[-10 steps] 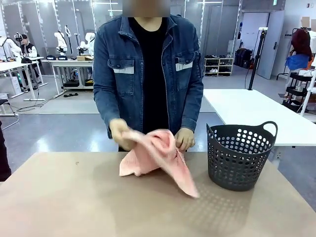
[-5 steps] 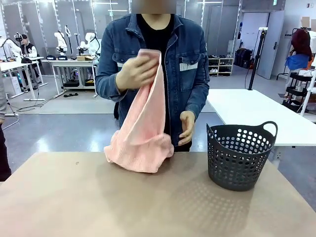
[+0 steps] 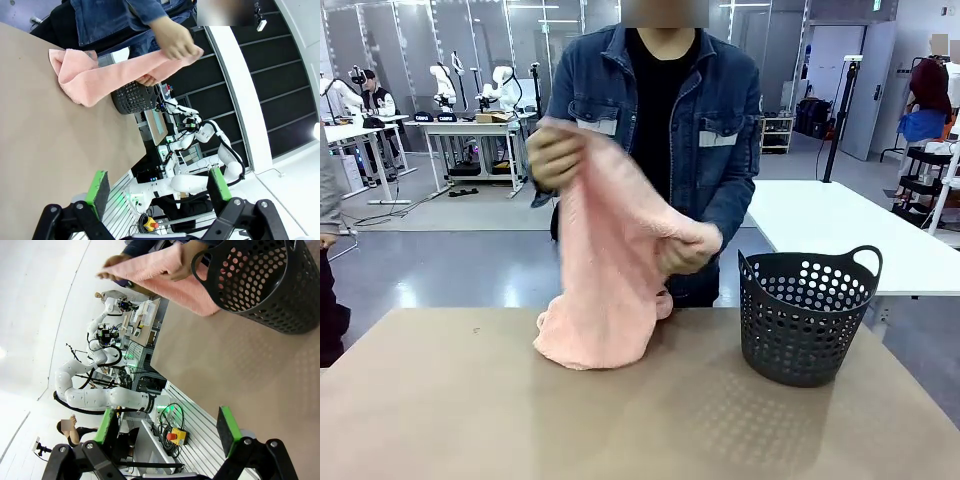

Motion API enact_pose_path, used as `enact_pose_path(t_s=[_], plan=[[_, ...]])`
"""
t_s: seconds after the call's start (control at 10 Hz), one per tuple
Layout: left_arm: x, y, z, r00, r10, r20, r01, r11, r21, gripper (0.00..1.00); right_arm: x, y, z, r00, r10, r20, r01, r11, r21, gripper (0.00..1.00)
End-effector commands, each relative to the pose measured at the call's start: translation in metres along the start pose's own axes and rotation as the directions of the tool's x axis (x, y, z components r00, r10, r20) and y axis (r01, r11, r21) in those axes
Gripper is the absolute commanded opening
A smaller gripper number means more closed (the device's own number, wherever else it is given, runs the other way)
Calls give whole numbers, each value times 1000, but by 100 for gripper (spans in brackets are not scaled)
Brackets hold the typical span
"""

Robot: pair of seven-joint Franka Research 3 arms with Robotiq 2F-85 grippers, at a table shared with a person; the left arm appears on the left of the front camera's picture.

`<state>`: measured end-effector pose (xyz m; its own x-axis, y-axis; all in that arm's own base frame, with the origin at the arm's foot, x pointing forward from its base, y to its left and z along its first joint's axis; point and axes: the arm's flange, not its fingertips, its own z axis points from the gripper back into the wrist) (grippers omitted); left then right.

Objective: Fold the towel.
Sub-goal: Grab the top end of the 100 cm Hotel Towel extended by the human.

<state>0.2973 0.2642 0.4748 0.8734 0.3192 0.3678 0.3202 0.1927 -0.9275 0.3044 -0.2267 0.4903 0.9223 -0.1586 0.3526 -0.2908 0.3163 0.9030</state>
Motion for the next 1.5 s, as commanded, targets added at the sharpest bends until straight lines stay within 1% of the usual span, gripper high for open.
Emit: enact_pose_path(t_s=[0.0, 1.4], plan=[[-1, -1, 2, 1000, 9, -11, -9, 1000, -4, 100, 1, 0, 2, 1000, 12, 1, -12, 1000, 9, 100], [-1, -1, 2, 1000, 9, -11, -9, 1000, -4, 100, 1, 0, 2, 1000, 12, 1, -12, 1000, 9, 100]])
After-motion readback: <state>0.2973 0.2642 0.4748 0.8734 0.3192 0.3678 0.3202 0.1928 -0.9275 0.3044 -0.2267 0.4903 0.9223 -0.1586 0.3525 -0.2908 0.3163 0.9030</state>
